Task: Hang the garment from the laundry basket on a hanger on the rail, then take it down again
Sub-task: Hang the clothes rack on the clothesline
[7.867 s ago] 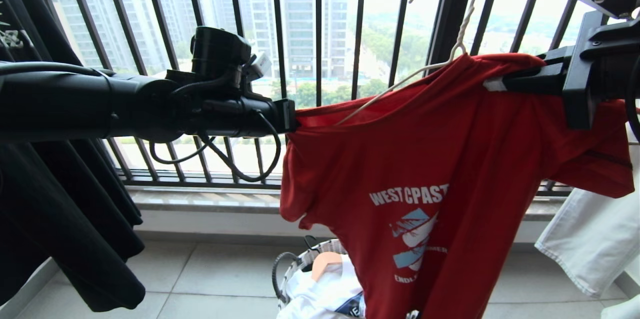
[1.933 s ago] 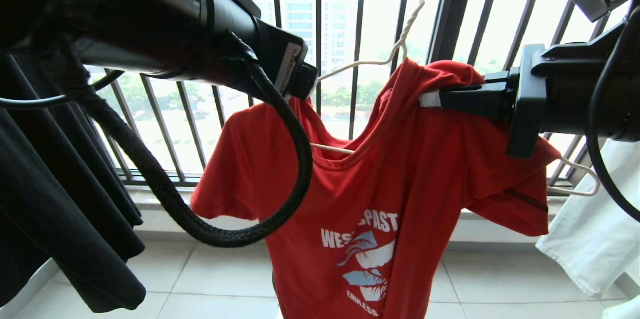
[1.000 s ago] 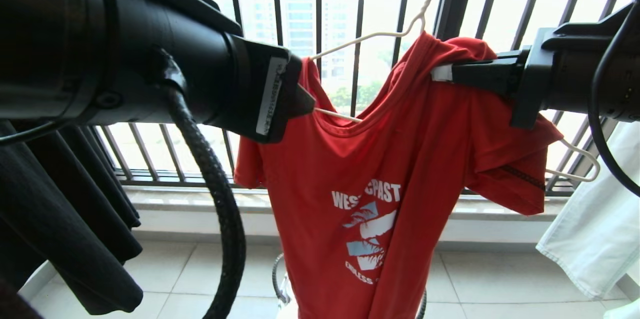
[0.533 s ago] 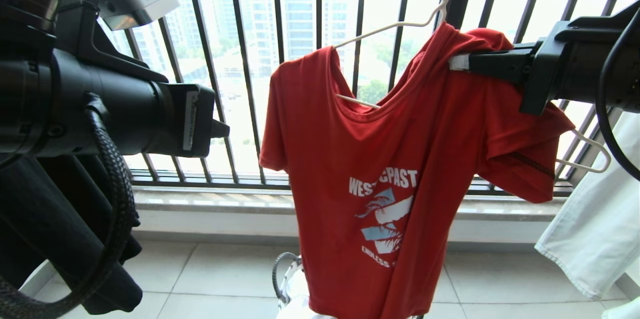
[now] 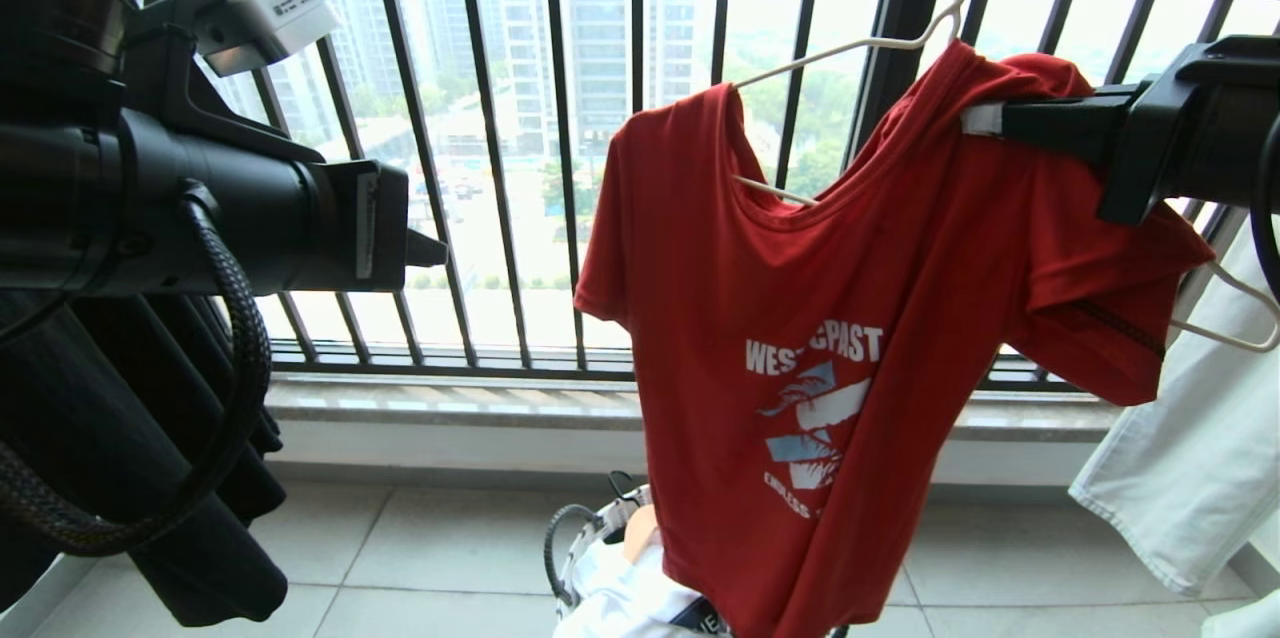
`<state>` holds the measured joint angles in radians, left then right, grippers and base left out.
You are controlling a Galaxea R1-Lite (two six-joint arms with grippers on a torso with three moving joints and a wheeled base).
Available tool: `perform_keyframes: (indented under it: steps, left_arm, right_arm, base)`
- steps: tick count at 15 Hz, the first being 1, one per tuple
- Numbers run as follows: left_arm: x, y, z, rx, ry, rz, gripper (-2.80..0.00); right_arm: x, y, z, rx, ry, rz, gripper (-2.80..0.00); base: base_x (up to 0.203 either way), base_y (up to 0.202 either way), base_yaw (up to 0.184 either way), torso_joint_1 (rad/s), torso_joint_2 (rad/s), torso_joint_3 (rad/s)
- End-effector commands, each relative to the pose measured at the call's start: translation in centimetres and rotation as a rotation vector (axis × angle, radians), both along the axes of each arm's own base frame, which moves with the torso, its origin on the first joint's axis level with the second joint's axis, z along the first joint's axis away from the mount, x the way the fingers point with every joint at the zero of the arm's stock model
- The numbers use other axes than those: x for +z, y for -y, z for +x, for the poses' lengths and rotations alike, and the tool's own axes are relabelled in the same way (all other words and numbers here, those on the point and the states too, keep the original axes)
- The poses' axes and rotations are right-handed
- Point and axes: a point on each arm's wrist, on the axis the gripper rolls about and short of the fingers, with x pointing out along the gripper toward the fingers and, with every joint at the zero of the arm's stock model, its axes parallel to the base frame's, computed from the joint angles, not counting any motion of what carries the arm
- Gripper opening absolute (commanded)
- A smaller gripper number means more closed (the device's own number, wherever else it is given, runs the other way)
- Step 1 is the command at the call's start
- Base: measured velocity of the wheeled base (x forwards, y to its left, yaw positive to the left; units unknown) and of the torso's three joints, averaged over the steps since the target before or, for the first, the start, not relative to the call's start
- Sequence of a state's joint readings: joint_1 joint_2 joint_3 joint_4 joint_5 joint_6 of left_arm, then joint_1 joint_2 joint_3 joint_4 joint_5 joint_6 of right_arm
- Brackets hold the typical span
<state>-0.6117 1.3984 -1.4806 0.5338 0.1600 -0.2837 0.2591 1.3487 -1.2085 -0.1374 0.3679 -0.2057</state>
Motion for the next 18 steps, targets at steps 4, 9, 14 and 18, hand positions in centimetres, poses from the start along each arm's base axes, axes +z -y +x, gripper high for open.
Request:
perform_keyframes:
  steps: [4,9,14,18]
  left_arm:
    - [0.1,-0.6,0.8,0.043,0.012,-0.008,-2.80]
    - [0.3,-0.8,0.5,0.045,0.026,-0.017,-2.80]
    - [0.4,-0.9,0.3,0.044,0.030,-0.022,-2.80]
    - [0.8,-1.1,-0.2,0.025,0.030,-0.079,-2.80]
  right_arm:
    - [0.4,1.9,-2.6,-0.061,0.015,0.001,-2.80]
    - [-0.7,2.9,-5.0,-0.117,-0.023,-0.008,-2.80]
    - [-1.7,3.6,-8.2,-0.160,-0.002,-0.005,-2.80]
    - [-1.5,3.8,-9.2,-0.192,0.023,0.001,-2.80]
  base:
    - [0.000,0.000,0.000,0.064,-0.21,-0.151]
    - [0.000,0.000,0.000,0.146,-0.45,-0.299]
    - [0.000,0.000,0.000,0.188,-0.49,-0.303]
    - [0.000,0.000,0.000,0.213,-0.51,-0.304]
